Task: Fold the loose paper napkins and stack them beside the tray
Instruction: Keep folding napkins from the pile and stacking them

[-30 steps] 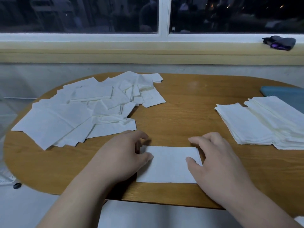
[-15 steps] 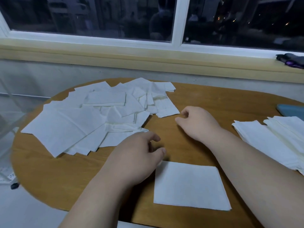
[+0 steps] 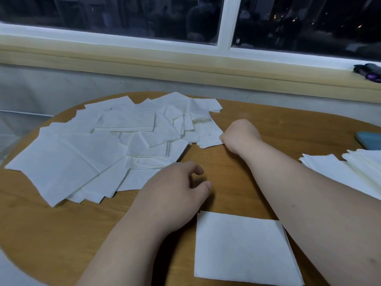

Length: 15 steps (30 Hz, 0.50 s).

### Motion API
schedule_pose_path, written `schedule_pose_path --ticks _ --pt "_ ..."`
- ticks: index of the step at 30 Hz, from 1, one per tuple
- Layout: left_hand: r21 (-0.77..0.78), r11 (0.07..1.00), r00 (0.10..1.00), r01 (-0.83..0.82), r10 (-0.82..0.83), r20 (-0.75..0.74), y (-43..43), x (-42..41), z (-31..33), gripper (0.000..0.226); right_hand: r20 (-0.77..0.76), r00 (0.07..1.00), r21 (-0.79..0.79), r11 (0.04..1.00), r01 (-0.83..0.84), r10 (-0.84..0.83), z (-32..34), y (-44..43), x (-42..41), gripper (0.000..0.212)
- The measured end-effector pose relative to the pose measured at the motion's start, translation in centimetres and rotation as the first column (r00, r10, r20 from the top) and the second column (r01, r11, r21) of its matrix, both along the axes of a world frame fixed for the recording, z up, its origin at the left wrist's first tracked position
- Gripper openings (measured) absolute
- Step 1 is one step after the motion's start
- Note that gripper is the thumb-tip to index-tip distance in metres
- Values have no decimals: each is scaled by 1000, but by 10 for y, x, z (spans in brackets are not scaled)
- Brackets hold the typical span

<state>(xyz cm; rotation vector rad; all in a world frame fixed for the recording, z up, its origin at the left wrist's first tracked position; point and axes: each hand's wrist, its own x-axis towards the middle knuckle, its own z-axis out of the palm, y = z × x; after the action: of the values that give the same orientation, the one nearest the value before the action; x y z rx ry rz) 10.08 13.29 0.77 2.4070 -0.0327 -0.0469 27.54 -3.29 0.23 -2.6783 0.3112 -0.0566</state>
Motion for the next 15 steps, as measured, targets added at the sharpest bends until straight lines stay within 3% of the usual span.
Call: schedule_pose_path --ticks 4,15 --pt "-9 1000 1000 4 -4 -12 -3 0 -1 25 11 1000 46 999 8 -9 1 -4 2 21" --pt "-4 1000 1000 1 -1 -24 -4 -1 -2 25 -10 1000 100 995 -14 15 3 -18 2 16"
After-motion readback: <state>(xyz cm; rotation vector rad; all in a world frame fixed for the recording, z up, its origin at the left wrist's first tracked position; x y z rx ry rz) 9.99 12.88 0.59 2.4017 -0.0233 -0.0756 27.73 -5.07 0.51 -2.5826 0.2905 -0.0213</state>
